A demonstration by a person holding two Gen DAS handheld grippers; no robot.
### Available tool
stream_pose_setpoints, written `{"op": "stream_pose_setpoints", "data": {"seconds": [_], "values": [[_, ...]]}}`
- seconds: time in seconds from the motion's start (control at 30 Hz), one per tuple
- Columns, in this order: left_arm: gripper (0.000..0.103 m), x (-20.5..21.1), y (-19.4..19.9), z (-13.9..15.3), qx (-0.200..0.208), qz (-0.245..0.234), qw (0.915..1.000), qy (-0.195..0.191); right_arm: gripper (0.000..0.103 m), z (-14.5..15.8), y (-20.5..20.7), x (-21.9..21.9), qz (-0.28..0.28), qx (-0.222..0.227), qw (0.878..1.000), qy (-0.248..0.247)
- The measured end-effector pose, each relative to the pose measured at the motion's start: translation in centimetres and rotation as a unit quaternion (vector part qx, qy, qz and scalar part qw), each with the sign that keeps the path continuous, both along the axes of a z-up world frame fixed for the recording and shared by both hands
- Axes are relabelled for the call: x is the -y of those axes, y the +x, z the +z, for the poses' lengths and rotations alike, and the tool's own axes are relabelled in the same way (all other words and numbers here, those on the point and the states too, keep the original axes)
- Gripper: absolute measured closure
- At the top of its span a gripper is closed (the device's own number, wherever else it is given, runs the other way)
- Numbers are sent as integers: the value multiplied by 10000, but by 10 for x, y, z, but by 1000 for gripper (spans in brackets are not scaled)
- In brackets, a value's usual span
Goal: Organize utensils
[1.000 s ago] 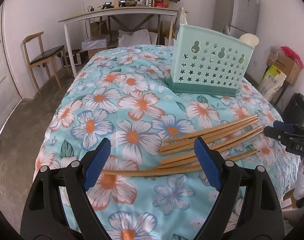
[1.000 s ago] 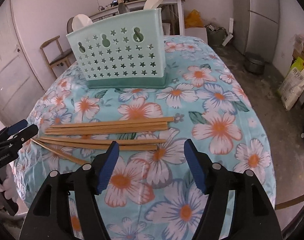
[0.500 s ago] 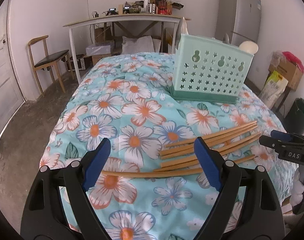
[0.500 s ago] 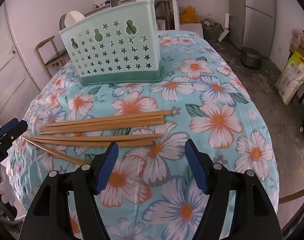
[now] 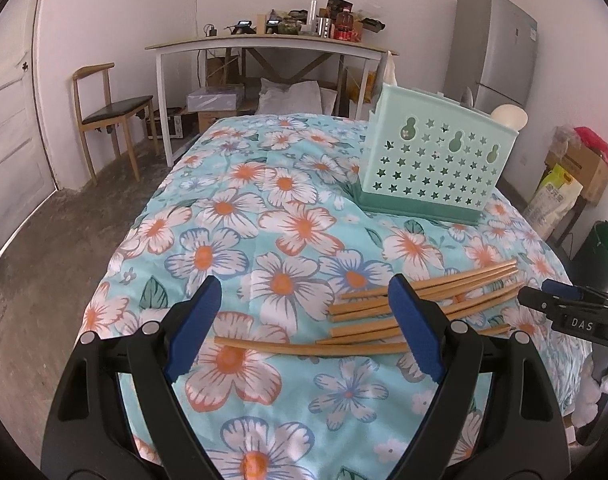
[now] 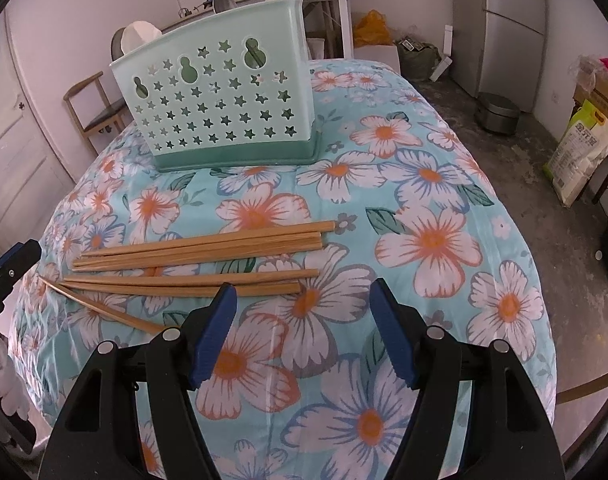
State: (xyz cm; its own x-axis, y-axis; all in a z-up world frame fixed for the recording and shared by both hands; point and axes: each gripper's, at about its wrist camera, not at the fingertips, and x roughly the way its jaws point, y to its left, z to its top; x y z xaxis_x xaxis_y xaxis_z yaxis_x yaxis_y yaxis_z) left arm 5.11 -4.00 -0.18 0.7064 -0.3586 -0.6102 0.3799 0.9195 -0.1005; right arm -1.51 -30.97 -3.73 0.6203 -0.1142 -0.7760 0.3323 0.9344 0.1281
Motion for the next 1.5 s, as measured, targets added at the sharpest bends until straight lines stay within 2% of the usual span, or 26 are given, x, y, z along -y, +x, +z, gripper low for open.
{"op": "stream_pose_setpoints", "data": {"seconds": [0.73, 0.97, 1.23, 1.5], "values": [[22, 8, -2, -3, -13, -165, 9998, 85, 35, -8, -2, 4, -122, -74, 9998, 103], [22, 9, -1, -3, -31, -170, 9998, 99, 29, -11, -1, 2, -67, -44, 9999, 142], [22, 9, -1, -4, -17, -169, 9998, 75, 19, -11, -4, 6, -24, 93, 9989, 461], [22, 10, -3, -3, 41, -205, 9998, 56, 6, -13, -3, 3, 71, 174, 9981, 579]]}}
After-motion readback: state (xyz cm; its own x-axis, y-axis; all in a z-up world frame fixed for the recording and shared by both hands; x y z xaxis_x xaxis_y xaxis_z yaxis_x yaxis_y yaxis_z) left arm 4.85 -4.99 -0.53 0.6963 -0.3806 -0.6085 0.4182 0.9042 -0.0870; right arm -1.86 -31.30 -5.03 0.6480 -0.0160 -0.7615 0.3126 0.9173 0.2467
